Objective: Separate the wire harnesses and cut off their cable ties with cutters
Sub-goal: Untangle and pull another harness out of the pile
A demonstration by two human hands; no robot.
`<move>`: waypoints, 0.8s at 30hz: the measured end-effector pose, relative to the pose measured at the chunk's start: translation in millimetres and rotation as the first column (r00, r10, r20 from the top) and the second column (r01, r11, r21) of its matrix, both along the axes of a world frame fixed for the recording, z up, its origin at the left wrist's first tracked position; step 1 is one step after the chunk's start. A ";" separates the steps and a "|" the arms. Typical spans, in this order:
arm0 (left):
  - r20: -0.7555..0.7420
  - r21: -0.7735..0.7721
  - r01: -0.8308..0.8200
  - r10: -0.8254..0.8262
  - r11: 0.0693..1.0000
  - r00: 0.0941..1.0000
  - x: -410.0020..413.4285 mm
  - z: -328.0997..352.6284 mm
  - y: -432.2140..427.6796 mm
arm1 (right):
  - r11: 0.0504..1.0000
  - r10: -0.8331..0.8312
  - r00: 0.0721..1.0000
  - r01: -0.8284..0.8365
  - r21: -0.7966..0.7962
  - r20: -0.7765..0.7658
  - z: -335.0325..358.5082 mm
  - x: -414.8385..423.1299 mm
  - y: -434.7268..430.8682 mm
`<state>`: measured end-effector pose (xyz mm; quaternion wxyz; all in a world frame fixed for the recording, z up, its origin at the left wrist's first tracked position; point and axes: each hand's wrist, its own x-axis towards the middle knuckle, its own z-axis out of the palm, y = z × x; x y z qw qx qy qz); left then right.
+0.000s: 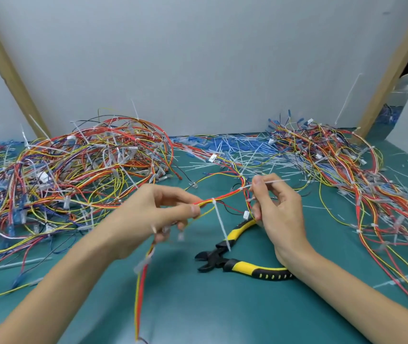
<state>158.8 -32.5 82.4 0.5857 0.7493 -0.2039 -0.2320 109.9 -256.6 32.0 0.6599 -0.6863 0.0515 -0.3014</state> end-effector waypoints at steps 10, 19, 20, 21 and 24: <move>0.657 0.511 -0.060 -0.345 0.857 0.670 27.8 67.5 -43.8 | 0.992 0.009 0.989 0.009 0.125 -0.146 -0.3 2.3 -6.6; 0.676 0.381 -0.145 -0.168 0.913 0.717 53.4 53.8 -72.4 | 0.979 -0.197 0.971 0.201 0.015 -0.133 1.2 0.7 -5.9; 0.679 0.315 -0.177 -0.091 0.932 0.729 51.8 38.7 -75.2 | 0.973 -0.229 0.964 0.231 -0.002 -0.133 0.4 -0.3 -5.9; 0.683 0.242 -0.217 -0.008 0.946 0.730 48.7 22.2 -77.0 | 0.964 -0.265 0.959 0.261 -0.053 -0.096 -0.6 -1.4 -5.6; 0.669 0.057 -0.295 0.183 0.954 0.720 33.4 -25.6 -78.3 | 0.873 -0.308 0.942 0.335 -0.354 0.132 0.7 -8.0 1.8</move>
